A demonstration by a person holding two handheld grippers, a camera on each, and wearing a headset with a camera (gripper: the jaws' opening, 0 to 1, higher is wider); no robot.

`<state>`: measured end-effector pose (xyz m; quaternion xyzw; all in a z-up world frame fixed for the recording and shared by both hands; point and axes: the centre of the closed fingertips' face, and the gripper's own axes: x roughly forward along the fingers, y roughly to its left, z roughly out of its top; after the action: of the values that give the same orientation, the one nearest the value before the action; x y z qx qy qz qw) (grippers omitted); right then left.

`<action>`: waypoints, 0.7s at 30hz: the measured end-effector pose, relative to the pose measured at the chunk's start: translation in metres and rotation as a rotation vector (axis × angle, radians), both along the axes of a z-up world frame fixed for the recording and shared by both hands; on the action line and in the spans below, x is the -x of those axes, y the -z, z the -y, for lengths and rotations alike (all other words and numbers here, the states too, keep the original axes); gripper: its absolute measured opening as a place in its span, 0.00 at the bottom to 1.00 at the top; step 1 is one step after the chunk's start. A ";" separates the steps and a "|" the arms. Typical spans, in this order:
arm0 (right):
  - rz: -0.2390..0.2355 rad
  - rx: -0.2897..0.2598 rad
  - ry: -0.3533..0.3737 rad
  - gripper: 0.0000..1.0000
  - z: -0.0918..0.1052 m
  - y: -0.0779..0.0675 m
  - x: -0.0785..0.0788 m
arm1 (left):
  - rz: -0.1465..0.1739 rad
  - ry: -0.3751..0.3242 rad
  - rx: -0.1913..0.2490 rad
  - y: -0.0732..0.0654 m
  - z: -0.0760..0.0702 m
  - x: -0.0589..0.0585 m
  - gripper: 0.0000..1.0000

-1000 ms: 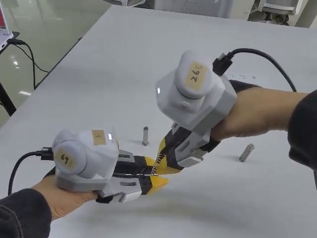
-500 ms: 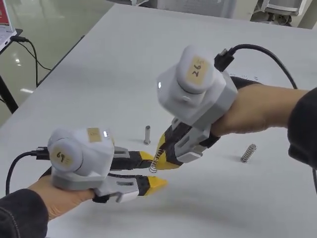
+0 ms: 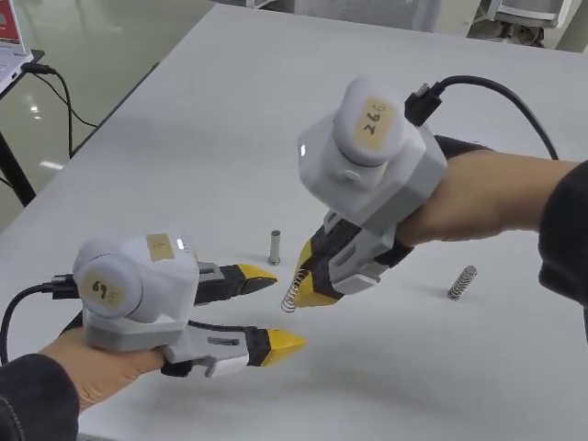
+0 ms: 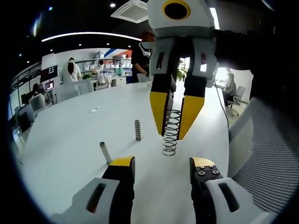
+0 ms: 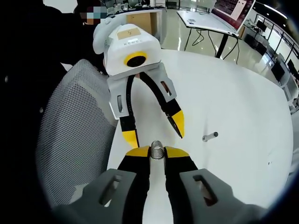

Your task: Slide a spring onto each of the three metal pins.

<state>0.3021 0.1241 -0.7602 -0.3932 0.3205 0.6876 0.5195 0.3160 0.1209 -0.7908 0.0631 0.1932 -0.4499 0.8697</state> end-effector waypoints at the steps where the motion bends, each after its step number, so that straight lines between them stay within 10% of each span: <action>1: 0.000 0.000 0.001 0.12 0.000 0.000 0.000 | 0.000 -0.005 0.002 0.000 0.000 0.000 0.47; 21: 0.037 0.022 0.038 0.12 0.000 -0.005 -0.031 | -0.013 -0.092 0.017 0.000 -0.019 -0.004 0.64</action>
<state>0.3334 0.1245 -0.7554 -0.4054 0.3255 0.6667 0.5340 0.3204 0.1395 -0.7911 0.0439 0.1979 -0.4115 0.8886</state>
